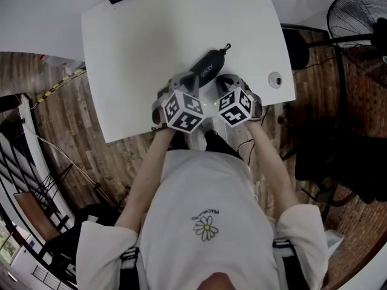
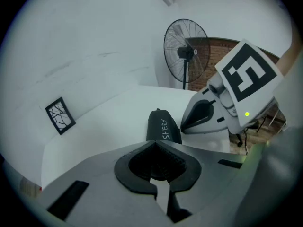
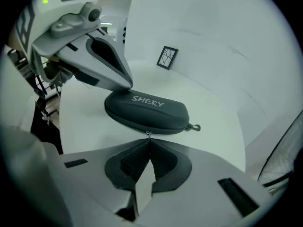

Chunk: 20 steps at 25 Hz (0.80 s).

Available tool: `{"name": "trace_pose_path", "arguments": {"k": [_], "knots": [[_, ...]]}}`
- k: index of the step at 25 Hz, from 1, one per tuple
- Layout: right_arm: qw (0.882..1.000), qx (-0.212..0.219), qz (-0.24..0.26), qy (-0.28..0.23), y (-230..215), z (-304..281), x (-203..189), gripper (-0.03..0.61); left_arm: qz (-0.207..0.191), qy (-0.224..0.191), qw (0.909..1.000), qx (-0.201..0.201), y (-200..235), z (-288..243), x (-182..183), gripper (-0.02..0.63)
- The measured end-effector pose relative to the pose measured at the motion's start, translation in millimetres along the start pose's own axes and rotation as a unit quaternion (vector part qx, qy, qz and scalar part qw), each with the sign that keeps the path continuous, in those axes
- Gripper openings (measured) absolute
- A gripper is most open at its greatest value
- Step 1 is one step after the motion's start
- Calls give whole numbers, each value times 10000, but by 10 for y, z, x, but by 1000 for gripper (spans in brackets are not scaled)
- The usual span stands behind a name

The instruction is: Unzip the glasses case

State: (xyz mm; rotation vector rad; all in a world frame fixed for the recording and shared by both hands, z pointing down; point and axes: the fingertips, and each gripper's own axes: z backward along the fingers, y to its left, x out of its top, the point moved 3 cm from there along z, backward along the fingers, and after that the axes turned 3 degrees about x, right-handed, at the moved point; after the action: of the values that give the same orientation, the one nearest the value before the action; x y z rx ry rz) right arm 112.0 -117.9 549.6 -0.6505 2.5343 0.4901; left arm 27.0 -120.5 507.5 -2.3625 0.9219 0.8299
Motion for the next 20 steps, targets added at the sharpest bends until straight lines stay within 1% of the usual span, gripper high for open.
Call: {"name": "trace_pose_path", "arguments": {"k": [3,8,10,12,14,15,17,18,20], "knots": [[9987,-208,433,165,-237,-57,-44,8,51,12,10000,18,8,7,-19,12],[9964,-313,735,275,-593,-124,-60,8,113,28,9999,45,-9,-1,-11,12],[9971,-301,652,270,-662,-168,-40,8,117,50,9999,17,-10,-5,-16,12],[9991,-300,237,199,-681,-174,-3,8,34,113,9999,-9,31,-8,-3,12],[9995,-273,-104,148,-552,-117,-2,8,-30,162,9998,118,103,28,27,12],[9996,-186,-159,130,-421,-75,-15,8,21,111,9997,226,145,64,58,12],[9999,109,-105,76,-52,13,-30,8,206,-55,9991,358,203,153,124,12],[9996,265,-48,44,160,56,-28,8,239,-84,9990,379,204,195,132,14],[9986,524,12,-2,557,124,-19,8,167,20,9991,379,151,250,61,12]]}}
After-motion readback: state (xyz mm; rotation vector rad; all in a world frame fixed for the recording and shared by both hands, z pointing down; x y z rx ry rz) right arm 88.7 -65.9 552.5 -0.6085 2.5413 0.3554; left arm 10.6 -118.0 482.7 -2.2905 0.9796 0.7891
